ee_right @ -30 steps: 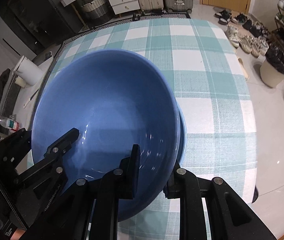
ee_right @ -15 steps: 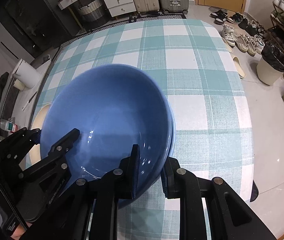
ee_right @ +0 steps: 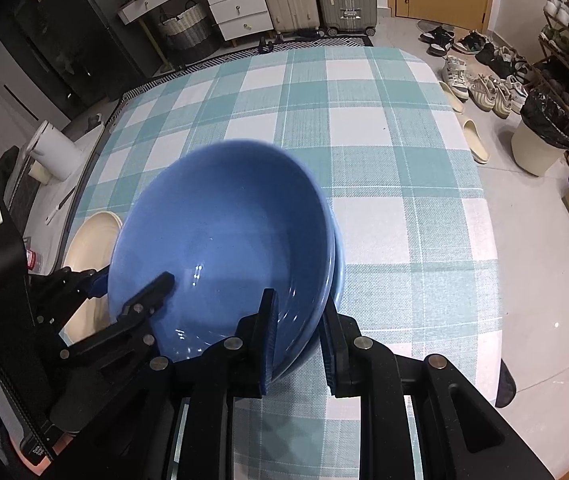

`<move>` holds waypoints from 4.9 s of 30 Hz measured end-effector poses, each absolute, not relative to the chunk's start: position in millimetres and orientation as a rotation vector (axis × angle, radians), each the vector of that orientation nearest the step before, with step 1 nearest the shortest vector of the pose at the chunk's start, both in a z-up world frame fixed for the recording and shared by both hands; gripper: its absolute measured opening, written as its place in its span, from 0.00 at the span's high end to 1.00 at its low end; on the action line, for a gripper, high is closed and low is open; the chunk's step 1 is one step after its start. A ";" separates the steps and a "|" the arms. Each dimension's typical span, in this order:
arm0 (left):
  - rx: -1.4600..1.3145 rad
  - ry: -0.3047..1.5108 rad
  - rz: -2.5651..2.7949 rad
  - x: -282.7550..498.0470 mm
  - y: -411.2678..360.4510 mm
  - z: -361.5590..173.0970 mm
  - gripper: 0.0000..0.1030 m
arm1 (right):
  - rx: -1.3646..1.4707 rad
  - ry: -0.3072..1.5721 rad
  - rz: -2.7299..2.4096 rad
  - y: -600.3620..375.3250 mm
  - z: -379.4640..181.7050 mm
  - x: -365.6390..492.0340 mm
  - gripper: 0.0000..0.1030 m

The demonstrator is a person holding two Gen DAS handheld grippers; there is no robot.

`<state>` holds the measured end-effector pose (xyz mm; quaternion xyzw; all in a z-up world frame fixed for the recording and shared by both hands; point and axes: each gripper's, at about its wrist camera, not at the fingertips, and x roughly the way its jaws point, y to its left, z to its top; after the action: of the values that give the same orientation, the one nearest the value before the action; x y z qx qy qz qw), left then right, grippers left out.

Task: Organize plates and bowls
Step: 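Grip the rim of the three stacked blue bowls with both tools, then lift the stacked blue bowls off the tablecloth with both tools, then carry the stacked blue bowls with both tools over the cream plate stack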

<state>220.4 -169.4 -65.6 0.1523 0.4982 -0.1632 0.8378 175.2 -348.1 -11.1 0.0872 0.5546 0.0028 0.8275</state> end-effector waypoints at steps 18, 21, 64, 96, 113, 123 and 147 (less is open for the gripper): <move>0.164 1.087 -0.412 225.9 -158.4 -80.1 0.54 | 0.193 1.122 -0.072 -367.2 -9.4 185.1 0.78; 0.145 1.092 -0.433 227.3 -157.0 -81.9 0.53 | 0.225 1.142 -0.062 -369.8 -23.3 190.3 0.78; -0.001 1.044 -0.459 242.4 -157.0 -108.3 0.48 | 0.562 1.005 0.027 -385.3 -87.6 189.9 0.71; -0.145 1.131 -0.476 246.9 -146.0 -107.3 0.27 | 0.552 1.037 0.026 -382.4 -96.8 197.3 0.71; -0.132 1.162 -0.537 251.6 -158.3 -109.7 0.51 | 0.529 1.058 0.035 -377.1 -102.6 202.3 0.73; -0.144 1.200 -0.527 253.4 -154.2 -108.7 0.60 | 0.527 1.082 0.014 -376.3 -101.8 200.8 0.76; -0.191 1.167 -0.502 245.9 -126.0 -78.6 0.58 | 0.510 1.094 0.049 -355.7 -70.8 206.1 0.76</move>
<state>245.9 -126.0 -78.6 -0.0890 0.5441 -0.2340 0.8008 206.1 -355.7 -70.8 0.2397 0.5145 0.0229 0.8230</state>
